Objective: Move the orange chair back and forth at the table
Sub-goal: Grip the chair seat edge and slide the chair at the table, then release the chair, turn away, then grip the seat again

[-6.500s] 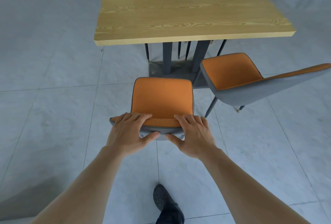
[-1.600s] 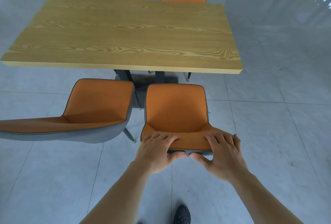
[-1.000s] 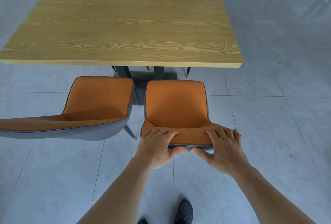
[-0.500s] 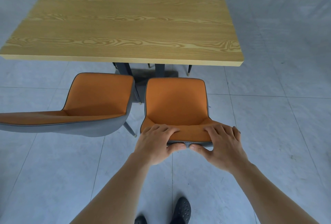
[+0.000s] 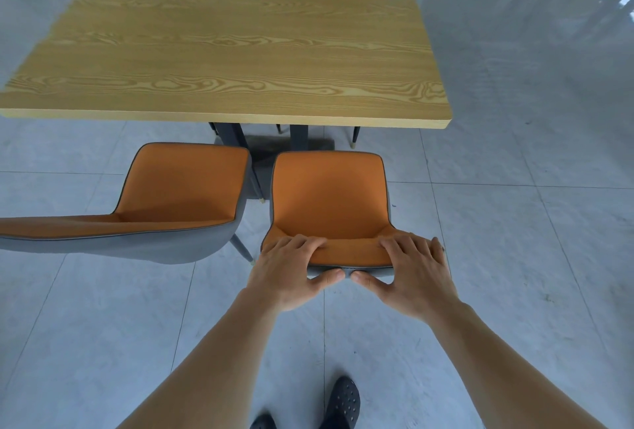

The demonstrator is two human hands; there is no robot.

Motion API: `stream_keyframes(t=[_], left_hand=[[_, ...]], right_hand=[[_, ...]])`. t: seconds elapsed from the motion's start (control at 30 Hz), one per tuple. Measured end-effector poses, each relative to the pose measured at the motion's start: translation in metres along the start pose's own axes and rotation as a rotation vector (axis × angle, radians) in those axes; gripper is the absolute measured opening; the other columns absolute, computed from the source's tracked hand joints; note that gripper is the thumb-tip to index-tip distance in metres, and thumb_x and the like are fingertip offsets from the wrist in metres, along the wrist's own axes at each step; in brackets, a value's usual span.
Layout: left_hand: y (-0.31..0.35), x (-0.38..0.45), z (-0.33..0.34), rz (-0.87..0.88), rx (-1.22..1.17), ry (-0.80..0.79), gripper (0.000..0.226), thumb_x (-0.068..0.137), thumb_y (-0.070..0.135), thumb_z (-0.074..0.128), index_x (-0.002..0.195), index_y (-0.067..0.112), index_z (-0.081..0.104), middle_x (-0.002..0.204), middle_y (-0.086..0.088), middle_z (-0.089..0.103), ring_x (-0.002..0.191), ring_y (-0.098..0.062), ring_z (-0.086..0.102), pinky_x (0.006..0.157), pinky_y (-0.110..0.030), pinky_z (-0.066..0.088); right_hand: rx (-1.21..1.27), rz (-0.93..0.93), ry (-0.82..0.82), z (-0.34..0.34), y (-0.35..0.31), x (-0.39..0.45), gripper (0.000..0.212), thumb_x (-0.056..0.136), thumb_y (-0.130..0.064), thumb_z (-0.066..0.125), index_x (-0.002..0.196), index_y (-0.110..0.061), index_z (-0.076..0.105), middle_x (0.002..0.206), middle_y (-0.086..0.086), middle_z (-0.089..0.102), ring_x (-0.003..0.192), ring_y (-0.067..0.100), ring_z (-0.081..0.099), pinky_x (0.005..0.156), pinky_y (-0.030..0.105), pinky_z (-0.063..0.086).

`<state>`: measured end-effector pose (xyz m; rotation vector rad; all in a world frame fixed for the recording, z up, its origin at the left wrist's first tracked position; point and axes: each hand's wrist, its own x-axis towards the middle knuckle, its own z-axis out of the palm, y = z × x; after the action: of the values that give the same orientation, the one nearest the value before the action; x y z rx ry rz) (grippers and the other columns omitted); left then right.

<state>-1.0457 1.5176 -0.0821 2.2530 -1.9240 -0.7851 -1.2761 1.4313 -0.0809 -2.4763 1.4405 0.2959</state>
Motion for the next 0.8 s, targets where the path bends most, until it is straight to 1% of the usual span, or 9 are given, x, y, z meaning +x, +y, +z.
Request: stream_keyframes(t=[0.07, 0.13, 0.2, 0.27, 0.33, 0.43, 0.53, 0.67, 0.8], left_hand=[[-0.002, -0.006, -0.003, -0.004, 0.01, 0.019, 0.083, 0.083, 0.089, 0.031, 0.15, 0.04, 0.037, 0.148, 0.018, 0.046, 0.14, -0.012, 0.037, 0.116, -0.033, 0.028], [-0.004, -0.014, -0.009, -0.008, 0.02, 0.04, 0.086, 0.083, 0.09, 0.031, 0.153, 0.04, 0.033, 0.156, 0.015, 0.04, 0.146, -0.013, 0.03, 0.122, -0.036, 0.02], [-0.006, -0.021, -0.018, -0.017, 0.035, 0.045, 0.089, 0.083, 0.091, 0.029, 0.156, 0.041, 0.028, 0.163, 0.01, 0.031, 0.152, -0.014, 0.02, 0.126, -0.042, 0.009], [-0.007, -0.028, -0.031, -0.012, 0.064, 0.063, 0.093, 0.08, 0.094, 0.024, 0.157, 0.041, 0.023, 0.166, 0.009, 0.025, 0.154, -0.015, 0.015, 0.126, -0.047, 0.005], [-0.006, -0.035, -0.045, -0.002, 0.088, 0.095, 0.095, 0.078, 0.095, 0.02, 0.157, 0.042, 0.022, 0.166, 0.01, 0.023, 0.154, -0.015, 0.015, 0.126, -0.048, 0.004], [-0.002, -0.049, -0.065, 0.013, 0.104, 0.132, 0.094, 0.079, 0.094, 0.024, 0.158, 0.042, 0.021, 0.167, 0.008, 0.022, 0.154, -0.016, 0.014, 0.126, -0.048, 0.003], [0.003, -0.064, -0.084, 0.039, 0.124, 0.156, 0.094, 0.08, 0.093, 0.027, 0.158, 0.041, 0.021, 0.167, 0.007, 0.024, 0.153, -0.019, 0.018, 0.126, -0.049, 0.008], [0.01, -0.082, -0.102, 0.064, 0.119, 0.168, 0.093, 0.081, 0.092, 0.03, 0.158, 0.04, 0.021, 0.165, 0.007, 0.027, 0.152, -0.019, 0.021, 0.126, -0.047, 0.011], [0.027, -0.09, -0.114, 0.085, 0.12, 0.175, 0.095, 0.08, 0.093, 0.029, 0.158, 0.04, 0.021, 0.164, 0.007, 0.028, 0.151, -0.018, 0.023, 0.126, -0.046, 0.012]], right_hand=[[-0.003, -0.007, -0.014, -0.003, -0.004, -0.004, 0.117, 0.066, -0.102, -0.004, 0.153, -0.034, 0.035, 0.157, -0.004, 0.041, 0.15, 0.024, 0.027, 0.126, 0.057, 0.01], [0.009, -0.011, -0.013, -0.008, -0.011, -0.009, 0.118, 0.067, -0.102, -0.005, 0.158, -0.035, 0.028, 0.165, 0.0, 0.032, 0.155, 0.025, 0.018, 0.127, 0.056, 0.006], [0.011, -0.005, -0.018, -0.017, -0.019, -0.015, 0.117, 0.067, -0.102, -0.004, 0.16, -0.036, 0.022, 0.17, 0.002, 0.023, 0.158, 0.027, 0.01, 0.128, 0.057, 0.003], [0.011, 0.003, -0.016, -0.03, -0.028, -0.022, 0.116, 0.067, -0.102, -0.002, 0.161, -0.037, 0.019, 0.172, 0.002, 0.017, 0.159, 0.027, 0.005, 0.128, 0.058, 0.002], [0.018, 0.009, -0.001, -0.044, -0.037, -0.029, 0.115, 0.068, -0.102, 0.001, 0.162, -0.037, 0.017, 0.172, 0.003, 0.015, 0.16, 0.027, 0.003, 0.128, 0.059, 0.001], [0.035, 0.02, 0.026, -0.065, -0.05, -0.042, 0.113, 0.069, -0.102, 0.005, 0.162, -0.038, 0.016, 0.173, 0.003, 0.013, 0.16, 0.027, 0.0, 0.127, 0.061, 0.001], [0.031, 0.029, 0.037, -0.084, -0.061, -0.057, 0.114, 0.069, -0.102, 0.006, 0.162, -0.038, 0.017, 0.173, 0.002, 0.014, 0.16, 0.028, 0.001, 0.127, 0.061, 0.002], [0.046, 0.049, 0.045, -0.105, -0.069, -0.079, 0.104, 0.077, -0.097, 0.02, 0.162, -0.037, 0.018, 0.173, 0.002, 0.014, 0.16, 0.027, 0.002, 0.128, 0.059, 0.002], [0.076, 0.064, 0.072, -0.12, -0.064, -0.098, 0.113, 0.068, -0.101, 0.011, 0.16, -0.037, 0.023, 0.173, 0.003, 0.016, 0.16, 0.027, 0.006, 0.128, 0.059, 0.005]])
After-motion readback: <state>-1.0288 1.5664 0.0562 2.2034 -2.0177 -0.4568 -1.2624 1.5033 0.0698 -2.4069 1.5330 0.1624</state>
